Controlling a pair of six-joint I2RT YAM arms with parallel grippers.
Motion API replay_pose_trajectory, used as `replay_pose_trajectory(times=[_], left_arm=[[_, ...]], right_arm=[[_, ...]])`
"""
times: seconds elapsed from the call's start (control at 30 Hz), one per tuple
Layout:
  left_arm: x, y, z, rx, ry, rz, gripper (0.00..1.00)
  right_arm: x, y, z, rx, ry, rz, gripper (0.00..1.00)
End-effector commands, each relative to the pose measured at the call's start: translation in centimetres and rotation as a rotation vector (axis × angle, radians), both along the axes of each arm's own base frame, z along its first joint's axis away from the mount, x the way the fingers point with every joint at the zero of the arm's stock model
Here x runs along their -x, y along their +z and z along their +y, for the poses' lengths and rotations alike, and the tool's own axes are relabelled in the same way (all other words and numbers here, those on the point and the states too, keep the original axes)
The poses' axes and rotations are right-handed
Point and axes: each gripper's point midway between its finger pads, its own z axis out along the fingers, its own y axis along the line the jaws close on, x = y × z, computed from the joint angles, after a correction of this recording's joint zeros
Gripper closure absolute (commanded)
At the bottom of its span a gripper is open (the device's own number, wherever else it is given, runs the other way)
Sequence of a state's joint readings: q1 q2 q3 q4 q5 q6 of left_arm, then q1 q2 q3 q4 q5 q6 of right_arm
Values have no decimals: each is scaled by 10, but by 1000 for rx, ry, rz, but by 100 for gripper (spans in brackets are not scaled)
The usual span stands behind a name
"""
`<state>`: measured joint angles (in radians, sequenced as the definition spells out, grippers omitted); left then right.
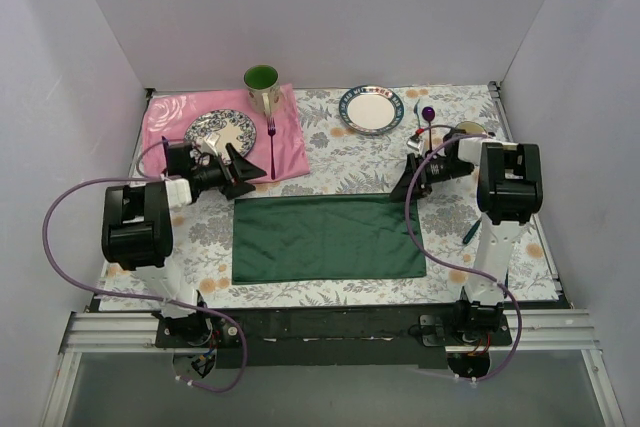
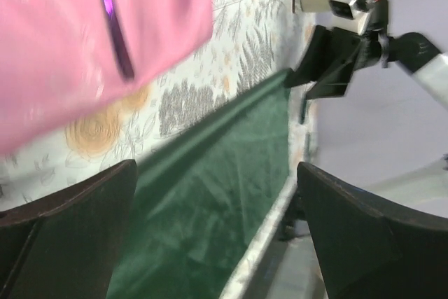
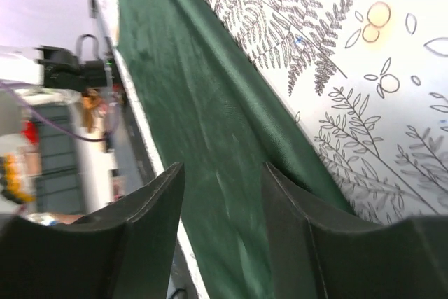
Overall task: Fold the napkin into a case and place the utensils inside
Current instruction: Smooth out the rectangle-folded napkin at the center of the board.
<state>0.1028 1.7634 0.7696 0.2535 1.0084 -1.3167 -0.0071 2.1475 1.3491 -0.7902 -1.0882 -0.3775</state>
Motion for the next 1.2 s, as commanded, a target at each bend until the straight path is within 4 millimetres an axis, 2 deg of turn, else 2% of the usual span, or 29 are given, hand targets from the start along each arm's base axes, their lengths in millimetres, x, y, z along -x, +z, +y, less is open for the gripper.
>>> replay_pose_trajectory(times=[0.0, 0.03, 0.07, 0.1, 0.13, 0.17, 0.2, 0.23, 0.27, 0.37, 0.4, 0.5, 0.6, 0.63, 0.8, 0.87, 0.93, 0.97, 1.03, 1.13, 1.17], left_arm=[[-4, 51, 5, -298, -157, -276, 2], [-2, 53, 6, -371, -179, -306, 2], [12, 45, 8, -444, -251, -322, 2], [16, 42, 11, -505, -267, -326, 2], [25, 34, 5, -578, -310, -326, 2], [42, 32, 5, -618, -351, -320, 2], [56, 20, 6, -658, -404, -323, 2], [69, 14, 1, -679, -443, -324, 2], [76, 13, 4, -729, -443, -328, 5], [95, 3, 6, -761, -450, -297, 19], [98, 2, 6, -761, -453, -289, 29], [111, -6, 6, -802, -549, -299, 48], [120, -21, 3, -867, -627, -310, 56], [124, -30, 1, -878, -664, -290, 61], [118, -54, 0, -933, -691, -229, 67], [107, -63, 3, -973, -674, -221, 70], [92, -67, 7, -1025, -644, -214, 72], [86, -75, 10, -1047, -644, -193, 76], [67, -69, 9, -1060, -617, -206, 78], [65, -42, -7, -966, -615, -267, 75], [71, -33, -13, -924, -620, -279, 72]], right_arm=[[-23, 43, -5, 161, 37, -253, 47], [-22, 42, -1, 196, 61, -277, 49], [-24, 35, -5, 271, 77, -303, 54], [-26, 35, -5, 304, 88, -326, 55], [-26, 33, 1, 330, 113, -352, 57], [-30, 29, -2, 395, 121, -374, 60], [-32, 27, 0, 427, 136, -400, 62], [-31, 25, 8, 452, 167, -420, 63], [-33, 25, 10, 473, 178, -440, 63], [-30, 18, 18, 537, 225, -466, 64], [-25, 15, 19, 542, 237, -460, 65], [-10, 7, 27, 553, 281, -455, 69], [2, -8, 27, 579, 305, -443, 70], [5, -12, 26, 584, 311, -438, 70], [19, -35, 10, 646, 337, -424, 71], [30, -44, 4, 665, 350, -405, 71], [36, -43, 2, 664, 351, -402, 72], [41, -46, 0, 671, 355, -392, 72], [42, -43, -2, 676, 351, -395, 73], [37, -28, 2, 664, 330, -414, 73], [39, -22, 5, 645, 326, -406, 73]])
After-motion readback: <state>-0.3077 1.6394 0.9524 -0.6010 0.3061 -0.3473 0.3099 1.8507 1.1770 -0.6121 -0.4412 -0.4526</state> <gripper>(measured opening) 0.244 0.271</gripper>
